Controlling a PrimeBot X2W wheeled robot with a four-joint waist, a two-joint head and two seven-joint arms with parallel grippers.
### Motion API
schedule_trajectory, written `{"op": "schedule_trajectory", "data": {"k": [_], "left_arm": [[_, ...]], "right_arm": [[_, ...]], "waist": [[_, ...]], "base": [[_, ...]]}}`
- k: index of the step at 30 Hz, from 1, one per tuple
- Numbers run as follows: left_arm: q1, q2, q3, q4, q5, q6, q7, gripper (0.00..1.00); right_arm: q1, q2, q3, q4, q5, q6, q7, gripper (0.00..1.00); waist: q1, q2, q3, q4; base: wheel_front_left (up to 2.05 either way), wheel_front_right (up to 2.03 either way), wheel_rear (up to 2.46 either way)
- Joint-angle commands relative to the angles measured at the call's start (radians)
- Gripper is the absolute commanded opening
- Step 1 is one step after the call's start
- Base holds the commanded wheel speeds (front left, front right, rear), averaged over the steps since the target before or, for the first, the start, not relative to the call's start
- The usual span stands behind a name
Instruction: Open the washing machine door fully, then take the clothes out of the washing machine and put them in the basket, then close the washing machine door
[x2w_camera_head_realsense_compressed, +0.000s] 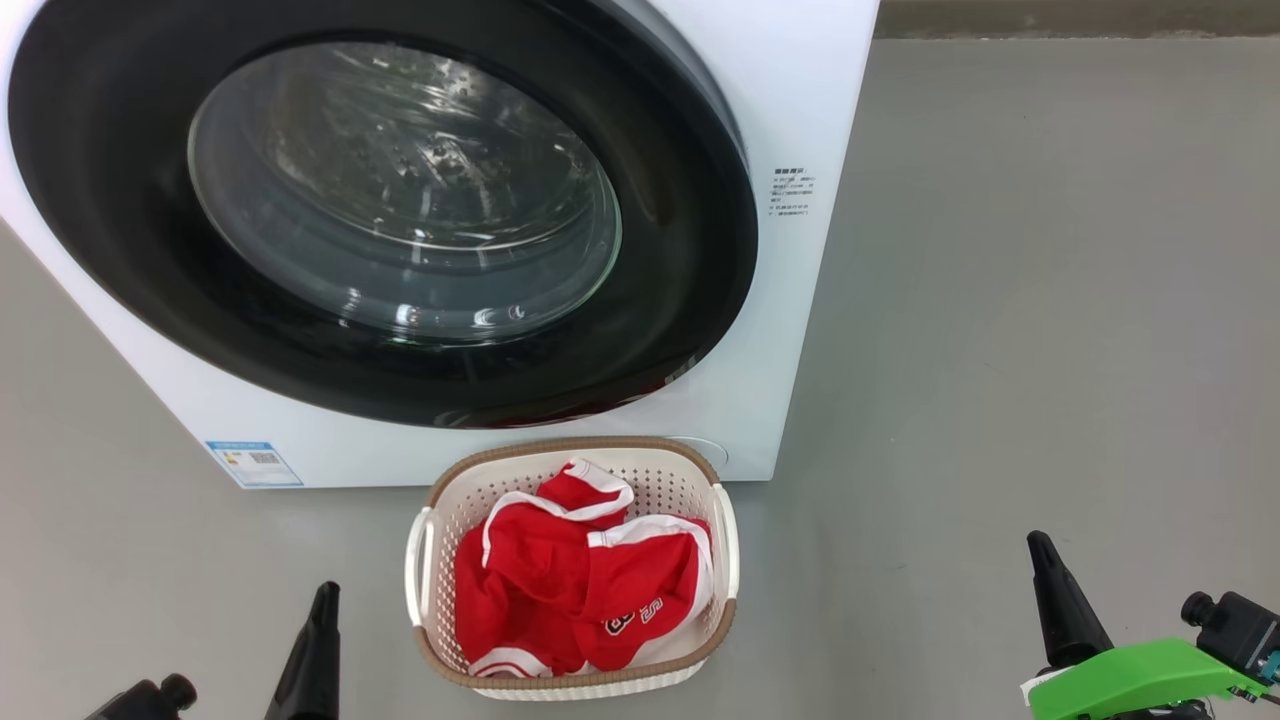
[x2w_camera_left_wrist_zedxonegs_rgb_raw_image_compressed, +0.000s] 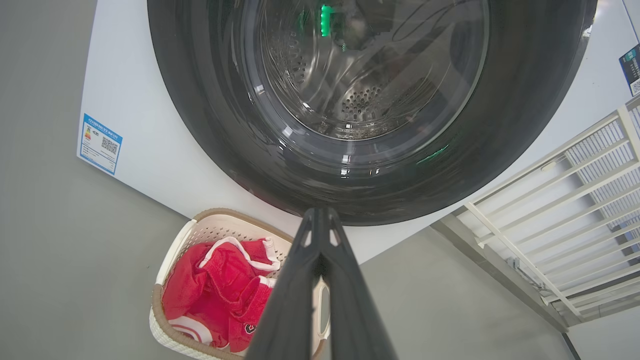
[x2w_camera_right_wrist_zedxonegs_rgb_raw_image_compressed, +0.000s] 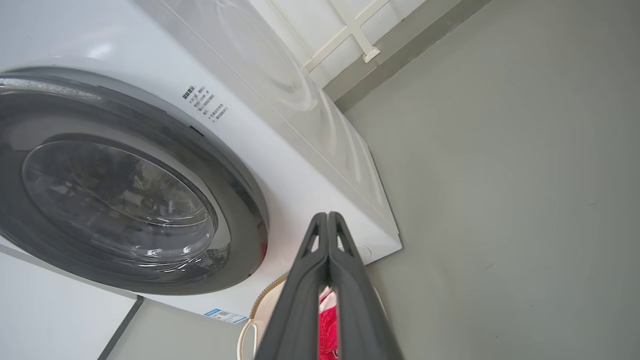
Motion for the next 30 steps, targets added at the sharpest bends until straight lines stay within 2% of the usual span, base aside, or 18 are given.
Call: {"op": "schedule_trajectory", "data": {"k": [1, 30], "left_arm": [[-0.039, 0.011, 0.024, -0.019, -0.028, -0.003, 0.009, 0.00], [-0.062, 0.007, 0.049, -0.014, -0.318, -0.005, 0.089, 0.00]], "right_arm": [[-0.050, -0.017, 0.003, -0.031, 0.028, 0.000, 0.005, 0.00], [-0.076, -0.020, -0.017, -0.048, 0.304, -0.001, 0.088, 0.00]], "waist": [[-0.0001, 0.0000, -0.001, -0.001], [-0.0001, 0.0000, -0.024, -0.017]], "base": [[0.00, 0.00, 0.00], [0.00, 0.00, 0.00]]}}
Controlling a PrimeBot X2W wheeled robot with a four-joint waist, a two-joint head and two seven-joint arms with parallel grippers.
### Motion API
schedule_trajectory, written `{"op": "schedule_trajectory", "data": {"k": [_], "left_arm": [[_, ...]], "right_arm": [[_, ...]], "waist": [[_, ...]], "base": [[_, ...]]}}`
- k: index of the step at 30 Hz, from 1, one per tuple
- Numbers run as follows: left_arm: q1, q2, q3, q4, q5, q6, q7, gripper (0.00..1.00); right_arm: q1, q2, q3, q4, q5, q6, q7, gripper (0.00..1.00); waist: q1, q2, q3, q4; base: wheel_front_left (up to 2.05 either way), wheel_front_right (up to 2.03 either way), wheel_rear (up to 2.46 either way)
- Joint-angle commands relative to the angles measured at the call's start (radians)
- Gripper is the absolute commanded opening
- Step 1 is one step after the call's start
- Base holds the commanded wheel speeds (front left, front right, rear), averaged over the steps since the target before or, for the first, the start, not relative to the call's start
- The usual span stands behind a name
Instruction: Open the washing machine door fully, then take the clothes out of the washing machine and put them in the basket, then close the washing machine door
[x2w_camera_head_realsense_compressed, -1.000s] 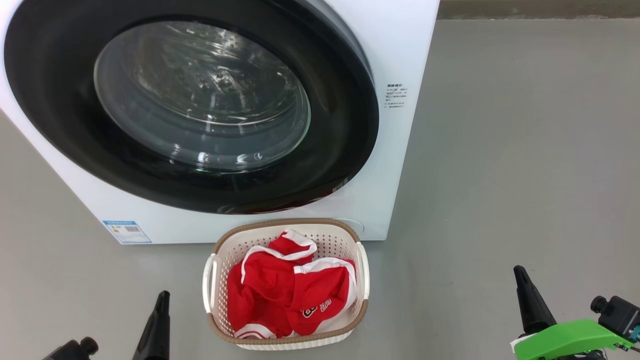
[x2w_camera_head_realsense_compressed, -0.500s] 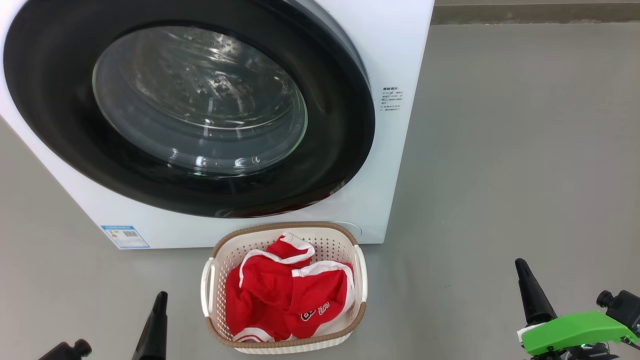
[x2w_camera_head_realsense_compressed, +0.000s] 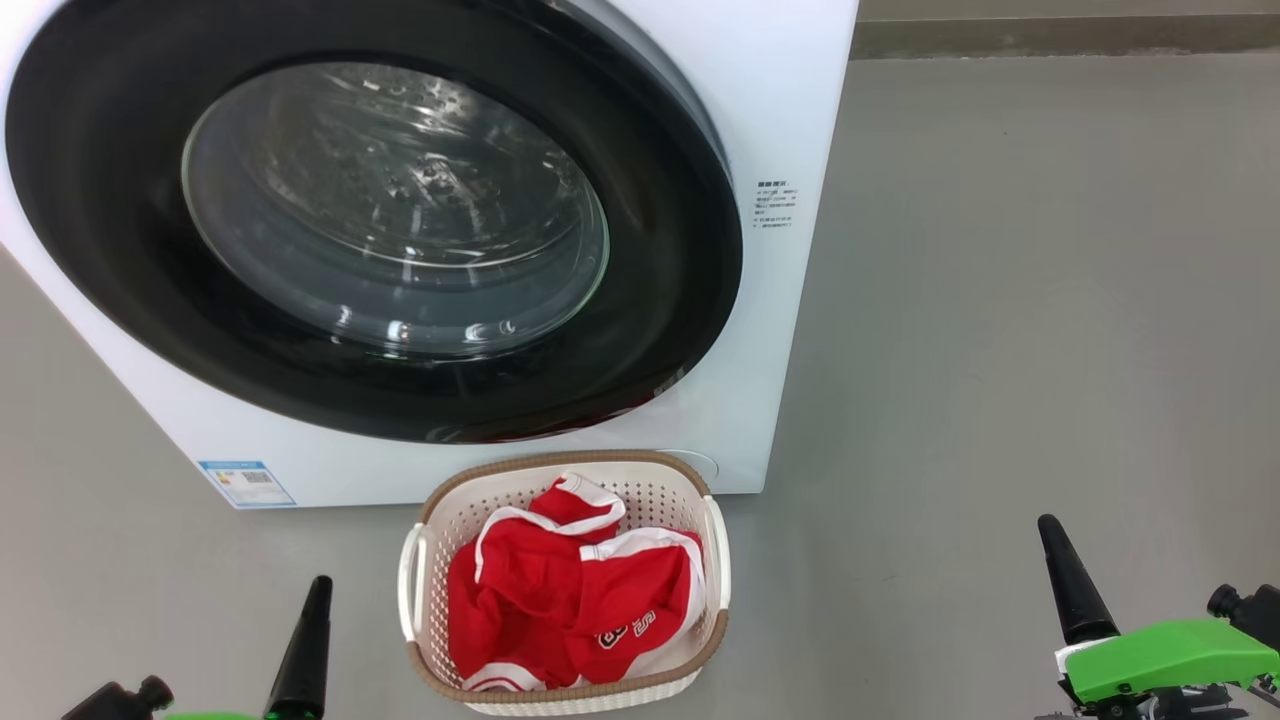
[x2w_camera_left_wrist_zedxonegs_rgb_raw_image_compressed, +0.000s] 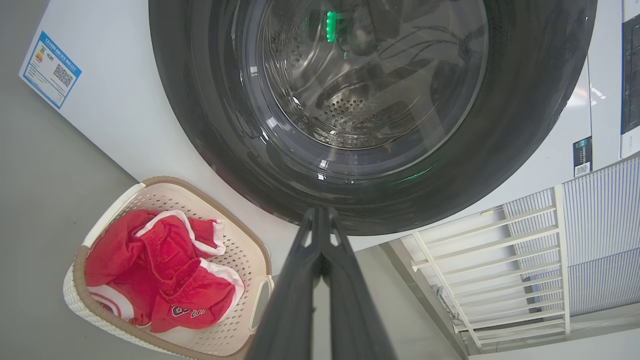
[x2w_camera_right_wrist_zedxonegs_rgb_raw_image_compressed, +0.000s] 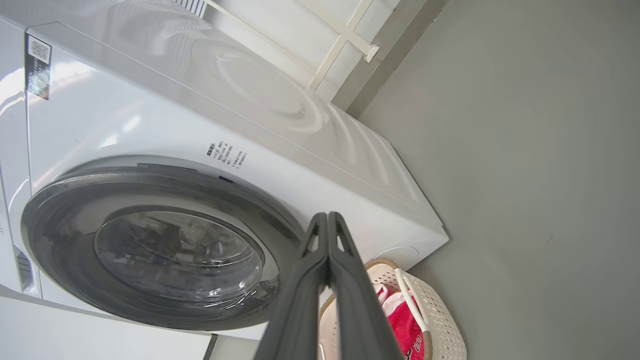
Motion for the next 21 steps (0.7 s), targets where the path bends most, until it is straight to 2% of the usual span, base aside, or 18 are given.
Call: {"op": "schedule_trajectory", "data": {"k": [1, 21], "left_arm": [[-0.043, 0.008, 0.027, -0.020, -0.021, -0.005, 0.004, 0.00], [-0.060, 0.004, 0.047, -0.016, -0.228, -0.006, 0.063, 0.00]], "right_arm": [[-0.055, -0.017, 0.009, -0.031, 0.025, -0.001, 0.007, 0.00], [-0.074, -0.018, -0.007, -0.044, 0.221, -0.001, 0.067, 0.00]], "waist": [[-0.0001, 0.0000, -0.001, -0.001], [-0.0001, 0.0000, -0.017, -0.012]], "base": [[0.00, 0.00, 0.00], [0.00, 0.00, 0.00]]}}
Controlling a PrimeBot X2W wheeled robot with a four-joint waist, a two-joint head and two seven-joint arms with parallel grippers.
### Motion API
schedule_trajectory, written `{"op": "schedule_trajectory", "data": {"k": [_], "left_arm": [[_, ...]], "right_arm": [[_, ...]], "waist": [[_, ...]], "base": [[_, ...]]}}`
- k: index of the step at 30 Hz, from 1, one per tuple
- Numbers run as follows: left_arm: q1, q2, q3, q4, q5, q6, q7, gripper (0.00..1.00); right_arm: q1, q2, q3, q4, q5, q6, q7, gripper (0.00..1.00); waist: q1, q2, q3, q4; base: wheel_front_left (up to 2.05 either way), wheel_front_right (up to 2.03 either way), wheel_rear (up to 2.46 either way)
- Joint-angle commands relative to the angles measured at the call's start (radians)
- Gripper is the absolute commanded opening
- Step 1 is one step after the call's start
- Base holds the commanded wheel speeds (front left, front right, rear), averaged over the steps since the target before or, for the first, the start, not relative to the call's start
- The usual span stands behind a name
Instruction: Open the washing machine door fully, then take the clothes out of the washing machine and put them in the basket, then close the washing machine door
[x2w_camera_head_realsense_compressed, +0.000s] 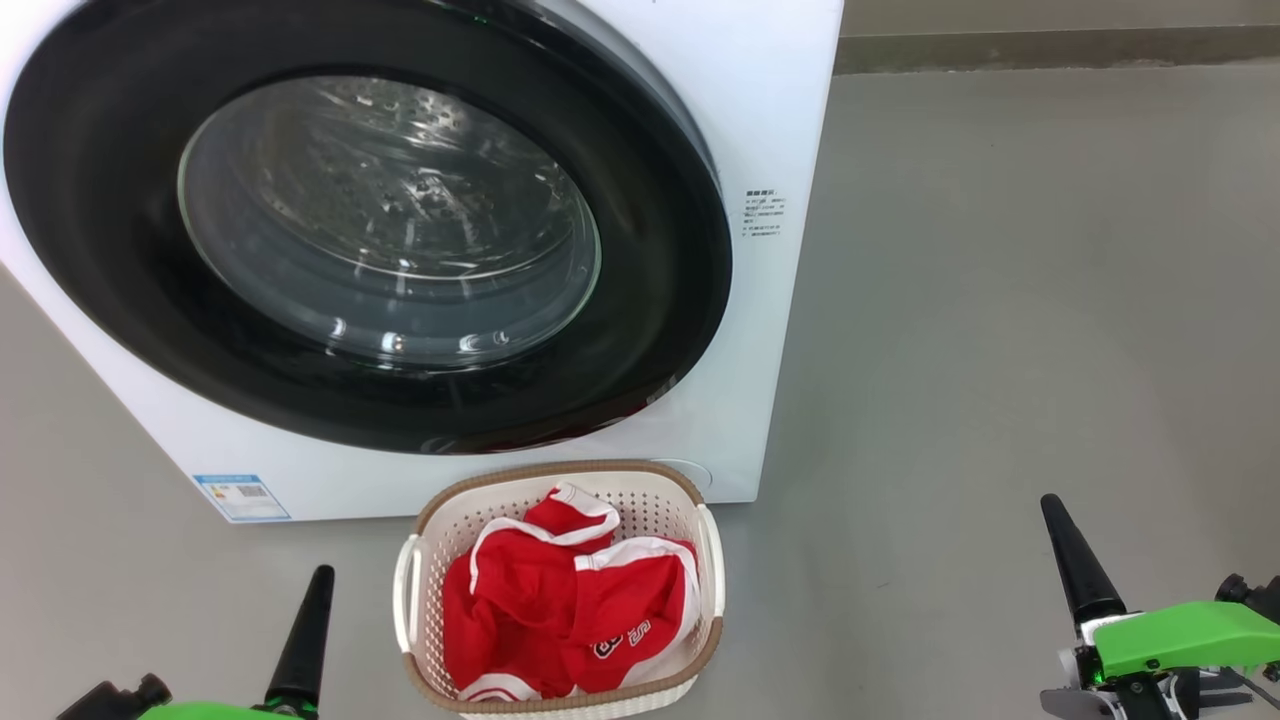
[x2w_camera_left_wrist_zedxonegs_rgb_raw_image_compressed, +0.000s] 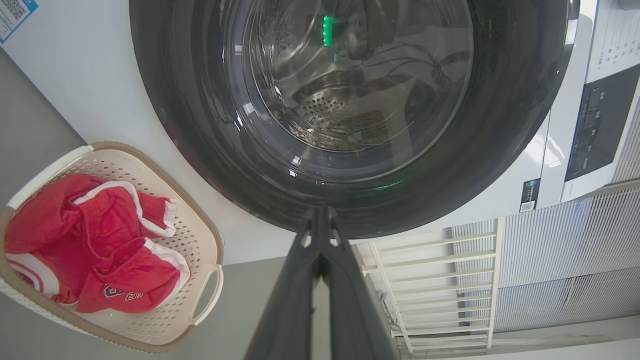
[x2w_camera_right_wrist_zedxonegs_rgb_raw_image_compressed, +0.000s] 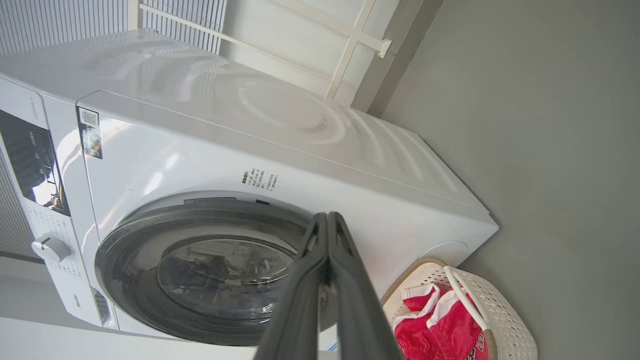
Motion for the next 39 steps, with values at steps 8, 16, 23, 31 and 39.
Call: {"op": "schedule_trajectory", "data": {"k": [8, 16, 23, 31, 39], "left_arm": [[-0.048, 0.010, 0.042, -0.019, -0.107, -0.006, 0.033, 0.00], [-0.053, 0.009, 0.049, -0.018, -0.179, -0.007, 0.054, 0.00], [-0.059, 0.007, 0.056, -0.016, -0.251, -0.007, 0.075, 0.00], [-0.062, 0.006, 0.060, -0.016, -0.276, -0.007, 0.083, 0.00], [-0.062, 0.004, 0.062, -0.016, -0.274, -0.007, 0.084, 0.00]], "right_arm": [[-0.058, -0.016, 0.001, -0.037, 0.105, -0.001, 0.034, 0.00], [-0.065, -0.016, -0.005, -0.041, 0.174, -0.001, 0.056, 0.00], [-0.071, -0.016, -0.011, -0.045, 0.242, -0.001, 0.077, 0.00], [-0.074, -0.016, -0.014, -0.047, 0.266, -0.001, 0.086, 0.00], [-0.074, -0.015, -0.015, -0.047, 0.265, -0.001, 0.087, 0.00]], "waist": [[-0.0001, 0.0000, -0.007, -0.005], [-0.0001, 0.0000, -0.013, -0.009], [-0.0001, 0.0000, -0.019, -0.013], [-0.0001, 0.0000, -0.021, -0.015], [-0.0001, 0.0000, -0.021, -0.015]], "base": [[0.00, 0.00, 0.00], [0.00, 0.00, 0.00], [0.00, 0.00, 0.00], [0.00, 0.00, 0.00], [0.00, 0.00, 0.00]]}}
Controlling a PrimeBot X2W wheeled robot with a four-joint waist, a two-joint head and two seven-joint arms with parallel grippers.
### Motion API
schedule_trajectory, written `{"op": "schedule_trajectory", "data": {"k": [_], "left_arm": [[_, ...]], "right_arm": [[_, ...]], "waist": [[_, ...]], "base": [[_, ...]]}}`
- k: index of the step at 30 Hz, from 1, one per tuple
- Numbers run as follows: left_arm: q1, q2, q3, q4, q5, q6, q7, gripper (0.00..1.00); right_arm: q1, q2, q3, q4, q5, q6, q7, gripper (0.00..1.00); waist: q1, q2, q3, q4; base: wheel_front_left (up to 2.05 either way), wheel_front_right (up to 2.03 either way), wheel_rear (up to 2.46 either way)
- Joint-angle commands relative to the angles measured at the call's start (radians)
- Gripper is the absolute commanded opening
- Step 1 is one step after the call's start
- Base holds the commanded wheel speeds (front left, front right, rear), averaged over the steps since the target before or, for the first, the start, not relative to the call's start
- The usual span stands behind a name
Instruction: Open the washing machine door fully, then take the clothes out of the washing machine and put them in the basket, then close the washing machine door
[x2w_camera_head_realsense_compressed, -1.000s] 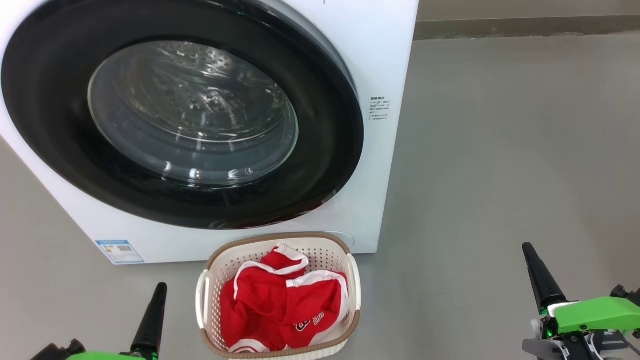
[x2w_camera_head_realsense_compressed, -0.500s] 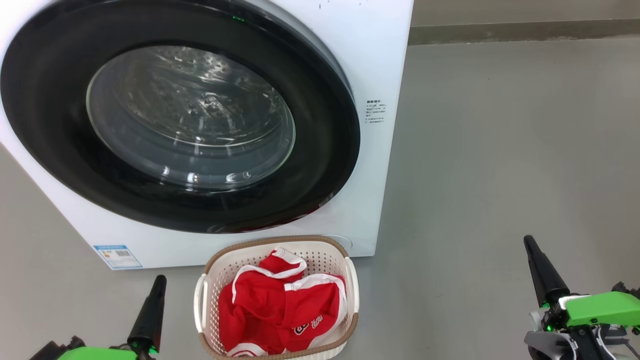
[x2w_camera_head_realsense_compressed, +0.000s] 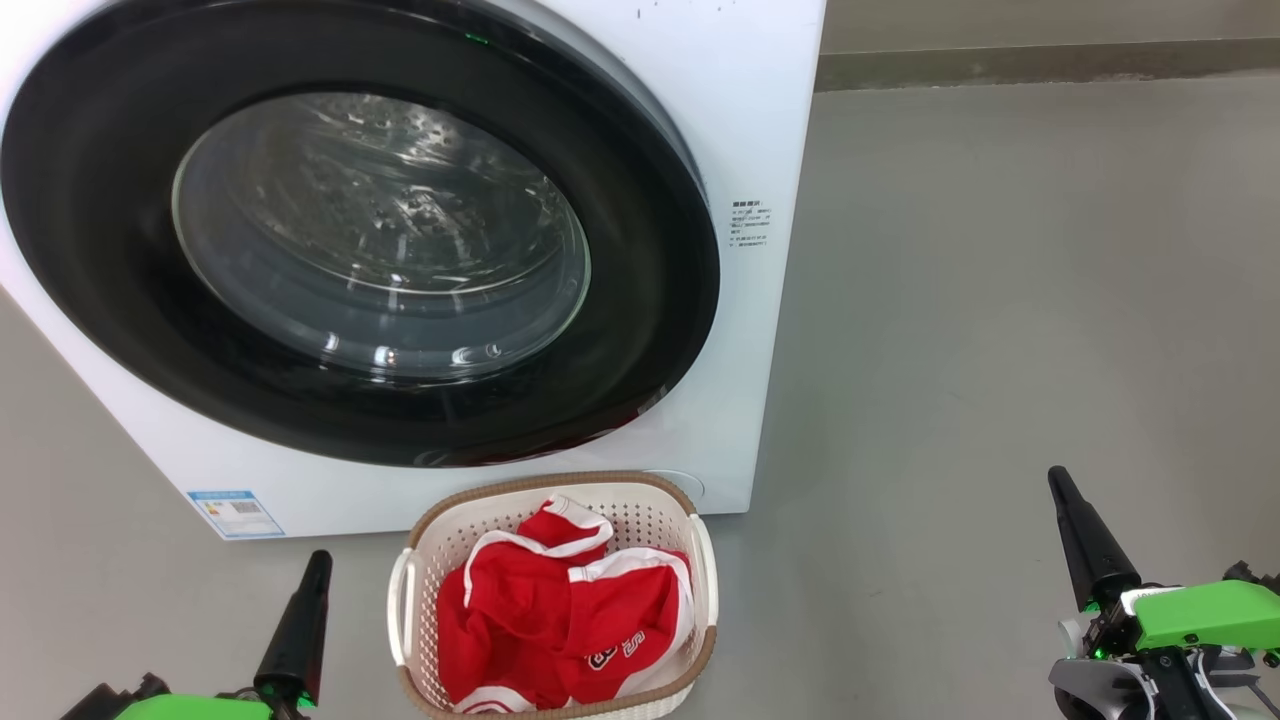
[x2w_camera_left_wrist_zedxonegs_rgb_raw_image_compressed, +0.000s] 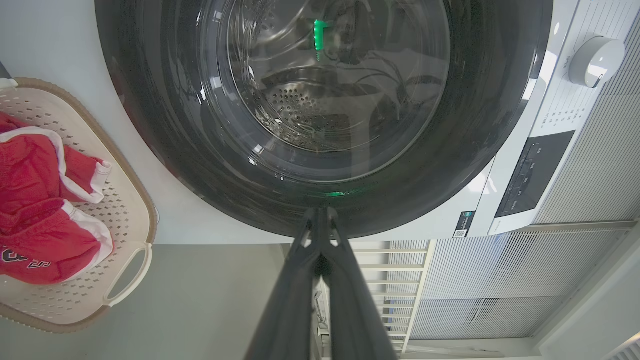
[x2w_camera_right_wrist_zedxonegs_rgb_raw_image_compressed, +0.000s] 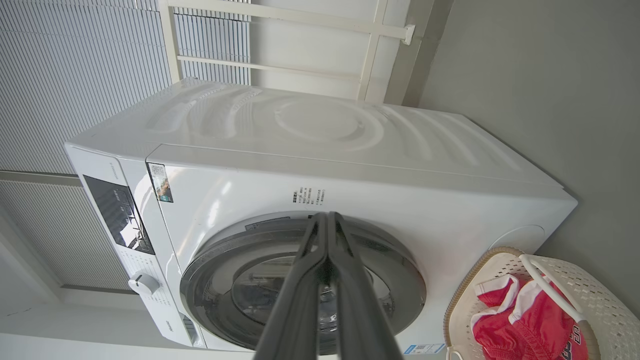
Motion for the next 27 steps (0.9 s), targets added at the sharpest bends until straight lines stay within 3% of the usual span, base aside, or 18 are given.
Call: {"op": "schedule_trajectory", "data": {"k": [1, 27], "left_arm": [[-0.041, 0.010, 0.037, -0.020, -0.004, -0.007, 0.007, 0.00], [-0.041, 0.008, 0.041, -0.020, -0.001, -0.007, 0.010, 0.00]], "right_arm": [[-0.042, -0.014, 0.015, -0.030, 0.004, -0.001, 0.005, 0.00], [-0.042, -0.012, 0.012, -0.030, 0.001, -0.001, 0.007, 0.00]], "waist": [[-0.0001, 0.0000, 0.000, 0.000], [-0.0001, 0.0000, 0.000, 0.000]], "base": [[0.00, 0.00, 0.00], [0.00, 0.00, 0.00]]}}
